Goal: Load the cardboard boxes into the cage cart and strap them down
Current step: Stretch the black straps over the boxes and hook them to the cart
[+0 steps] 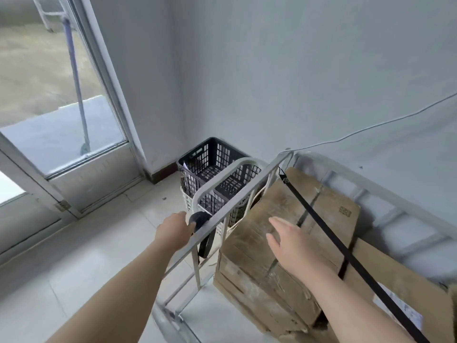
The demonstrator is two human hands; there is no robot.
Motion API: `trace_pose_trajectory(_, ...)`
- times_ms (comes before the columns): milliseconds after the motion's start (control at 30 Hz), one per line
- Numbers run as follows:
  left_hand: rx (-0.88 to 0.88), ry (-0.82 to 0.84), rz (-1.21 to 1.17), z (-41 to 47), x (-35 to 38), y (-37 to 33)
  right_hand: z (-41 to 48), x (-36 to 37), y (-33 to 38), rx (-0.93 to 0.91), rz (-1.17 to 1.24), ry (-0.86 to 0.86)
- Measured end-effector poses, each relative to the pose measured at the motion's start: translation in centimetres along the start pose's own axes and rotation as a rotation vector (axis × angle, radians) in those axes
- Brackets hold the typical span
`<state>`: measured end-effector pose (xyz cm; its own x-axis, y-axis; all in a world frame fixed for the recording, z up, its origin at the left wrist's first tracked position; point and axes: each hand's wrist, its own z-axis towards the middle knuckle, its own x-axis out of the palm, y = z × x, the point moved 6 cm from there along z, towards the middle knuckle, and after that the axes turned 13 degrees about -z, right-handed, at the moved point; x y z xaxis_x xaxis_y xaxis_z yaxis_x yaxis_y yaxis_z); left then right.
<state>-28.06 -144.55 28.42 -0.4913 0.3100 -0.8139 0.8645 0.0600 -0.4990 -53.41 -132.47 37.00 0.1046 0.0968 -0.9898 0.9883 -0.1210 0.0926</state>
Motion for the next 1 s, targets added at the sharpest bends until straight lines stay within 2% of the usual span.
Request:
trace_pose_trajectory(167, -0.037, 0.208, -0.011, 4.4, 3.3, 0.7, 2.5, 1.0, -0.1, 0.077, 0.015, 0.033)
trace_pose_trajectory(300, -0.027, 0.220, -0.106, 4.5, 3.9, 0.4, 2.7, 1.2, -0.9, 0.130, 0.035, 0.078)
trace_pose_trajectory(400, 0.138, 0.186, -0.044, 3.1, 2.1, -1.4, 2.0, 1.3, -1.5, 0.167, 0.117, 0.089)
trace_pose_trajectory(500, 0.342, 0.220, -0.095, 0.2, -0.6, -5.4, 1.2, 1.1, -2.1, 0.169, 0.196, 0.073)
trace_pose_trajectory(567, 0.474, 0.290, -0.108, -2.6, -2.7, -8.6, 0.3, 0.5, -2.3, 0.140, 0.241, 0.045)
trace_pose_trajectory(667, 0.622, 0.395, -0.004, -6.9, -4.4, -12.6, -1.2, -1.3, -1.8, 0.027, 0.317, -0.006)
trace_pose_trajectory(800, 0.662, 0.477, 0.082, -11.9, -3.5, -15.1, -3.7, -3.3, -0.6, -0.153, 0.357, 0.001)
trace_pose_trajectory(1000, 0.681, 0.452, 0.061, -19.1, -2.4, -17.0, -7.6, -2.9, -1.2, -0.244, 0.395, 0.012)
